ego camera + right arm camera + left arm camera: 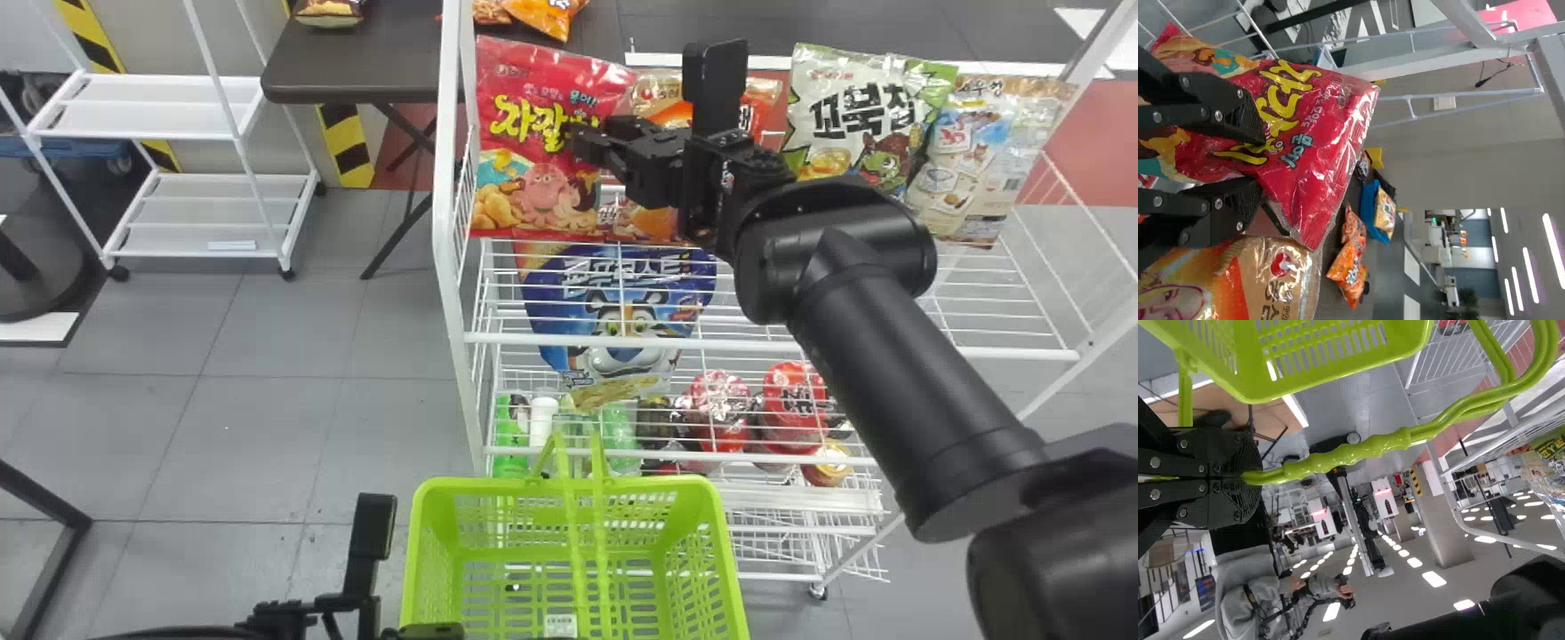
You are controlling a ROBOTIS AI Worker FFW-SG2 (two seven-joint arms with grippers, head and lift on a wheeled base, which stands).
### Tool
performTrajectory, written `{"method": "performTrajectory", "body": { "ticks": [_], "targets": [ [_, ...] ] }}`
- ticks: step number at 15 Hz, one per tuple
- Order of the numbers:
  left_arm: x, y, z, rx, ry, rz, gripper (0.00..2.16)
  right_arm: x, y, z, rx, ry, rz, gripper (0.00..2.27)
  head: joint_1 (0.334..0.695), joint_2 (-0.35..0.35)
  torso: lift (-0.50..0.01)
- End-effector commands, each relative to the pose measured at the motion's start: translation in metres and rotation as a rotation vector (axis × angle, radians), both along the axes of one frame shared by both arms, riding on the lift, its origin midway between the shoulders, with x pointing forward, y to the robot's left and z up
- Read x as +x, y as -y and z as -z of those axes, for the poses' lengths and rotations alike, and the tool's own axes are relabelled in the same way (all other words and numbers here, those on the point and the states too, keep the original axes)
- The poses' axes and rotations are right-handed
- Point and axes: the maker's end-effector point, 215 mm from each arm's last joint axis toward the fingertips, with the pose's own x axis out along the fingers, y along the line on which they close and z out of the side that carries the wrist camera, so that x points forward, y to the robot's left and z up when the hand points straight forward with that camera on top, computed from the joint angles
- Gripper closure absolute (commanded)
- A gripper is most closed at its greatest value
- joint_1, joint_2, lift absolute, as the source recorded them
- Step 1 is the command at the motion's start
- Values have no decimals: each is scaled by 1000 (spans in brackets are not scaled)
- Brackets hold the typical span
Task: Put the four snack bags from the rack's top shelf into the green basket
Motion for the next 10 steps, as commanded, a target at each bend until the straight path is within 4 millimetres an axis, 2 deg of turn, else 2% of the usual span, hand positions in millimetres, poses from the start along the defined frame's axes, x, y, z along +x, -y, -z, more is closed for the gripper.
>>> {"method": "performTrajectory", "body": {
  "ticks": [1, 3, 6, 10],
  "targets": [
    [1, 0, 1, -1, -1, -2, 2125, -7, -3, 12, -4, -45, -5, 1949, 695, -20, 0],
    [3, -3, 1, 1, 1, -8, 2125, -19, -7, 14, -45, -36, -8, 1946, 695, -18, 0],
    [9, -6, -1, 5, 10, -18, 2125, -53, -18, 14, -67, -22, -25, 1946, 695, -10, 0],
    [25, -14, -5, 18, 28, -33, 2125, -95, -30, -20, -49, 21, -18, 1946, 695, 13, 0]
  ]
}}
